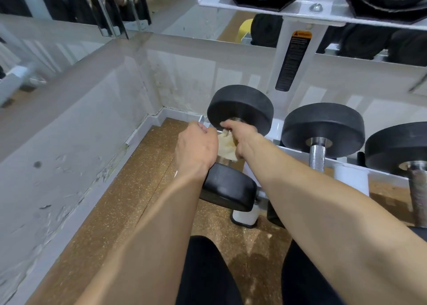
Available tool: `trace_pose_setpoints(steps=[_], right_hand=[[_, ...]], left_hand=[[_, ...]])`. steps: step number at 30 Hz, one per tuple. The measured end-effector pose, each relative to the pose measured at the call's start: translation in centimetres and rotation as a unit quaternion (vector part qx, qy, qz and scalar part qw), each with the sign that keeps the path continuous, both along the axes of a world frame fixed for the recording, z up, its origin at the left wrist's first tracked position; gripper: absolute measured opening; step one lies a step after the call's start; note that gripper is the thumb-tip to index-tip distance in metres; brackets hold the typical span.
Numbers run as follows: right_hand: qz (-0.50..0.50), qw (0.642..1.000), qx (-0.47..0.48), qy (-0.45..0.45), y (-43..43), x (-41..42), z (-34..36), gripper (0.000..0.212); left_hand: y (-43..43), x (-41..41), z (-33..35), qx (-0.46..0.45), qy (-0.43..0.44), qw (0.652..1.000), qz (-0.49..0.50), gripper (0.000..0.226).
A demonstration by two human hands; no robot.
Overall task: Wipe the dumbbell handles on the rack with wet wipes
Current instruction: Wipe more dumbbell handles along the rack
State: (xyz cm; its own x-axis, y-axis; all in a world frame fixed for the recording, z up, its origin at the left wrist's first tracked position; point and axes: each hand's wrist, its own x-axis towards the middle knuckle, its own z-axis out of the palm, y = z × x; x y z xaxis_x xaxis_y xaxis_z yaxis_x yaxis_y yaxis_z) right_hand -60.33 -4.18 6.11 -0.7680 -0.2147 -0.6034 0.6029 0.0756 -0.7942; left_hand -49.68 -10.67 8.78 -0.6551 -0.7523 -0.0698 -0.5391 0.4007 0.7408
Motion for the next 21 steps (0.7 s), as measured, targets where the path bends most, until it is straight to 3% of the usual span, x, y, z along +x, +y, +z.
trace_pose_setpoints(steps=[3,6,8,14,16,19,21], right_hand=[[0.039,0.998,-0.028,-0.036,0.6,-0.1,-0.7,0.059],[0.159,0.983,-0.014,-0.089,2.0,0.4,0.1,0.028],[0.192,0.978,-0.001,-0.075,3.3,0.3,1.0,0.009],[0.173,0.985,0.016,-0.021,6.2,-1.1,1.8,0.024],[0.146,0.989,0.006,-0.005,6.9,-1.3,2.1,0.029],[0.132,0.991,-0.033,-0.012,8.0,-1.4,2.6,0.056],[0.124,0.989,-0.075,-0.029,8.3,-1.0,3.3,0.046]], left_hand=[[0.0,-0.1,0.0,0.007,-0.005,1.000,0.000,0.022],[-0.1,-0.3,-0.2,0.004,-0.036,0.999,-0.020,0.030],[-0.3,-0.7,-0.3,0.001,-0.083,0.996,-0.039,0.035],[-0.5,-1.3,-0.1,0.030,-0.156,0.984,-0.087,0.048],[-0.7,-1.5,-0.4,0.042,-0.151,0.983,-0.095,0.048],[-0.8,-1.4,-0.6,0.076,-0.112,0.985,-0.104,0.061],[-0.6,-1.1,-0.6,0.089,-0.079,0.985,-0.121,0.076]])
